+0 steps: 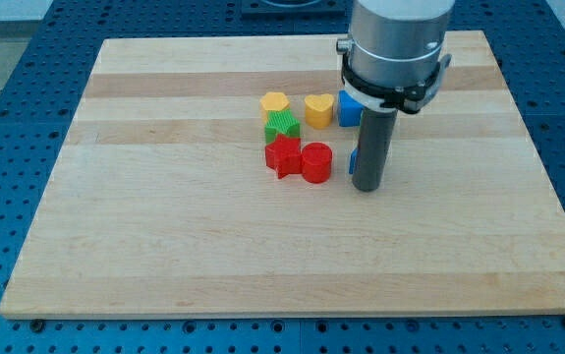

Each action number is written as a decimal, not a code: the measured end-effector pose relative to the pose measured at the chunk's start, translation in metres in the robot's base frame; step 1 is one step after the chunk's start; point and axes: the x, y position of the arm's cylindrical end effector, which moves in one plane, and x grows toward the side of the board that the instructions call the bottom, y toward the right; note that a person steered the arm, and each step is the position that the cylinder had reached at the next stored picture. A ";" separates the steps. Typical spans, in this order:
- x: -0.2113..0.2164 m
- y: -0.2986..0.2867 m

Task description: Push the arm right above the triangle

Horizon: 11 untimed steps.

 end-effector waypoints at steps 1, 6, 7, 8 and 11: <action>0.004 0.069; 0.011 0.031; 0.011 0.031; 0.007 -0.007; -0.034 0.075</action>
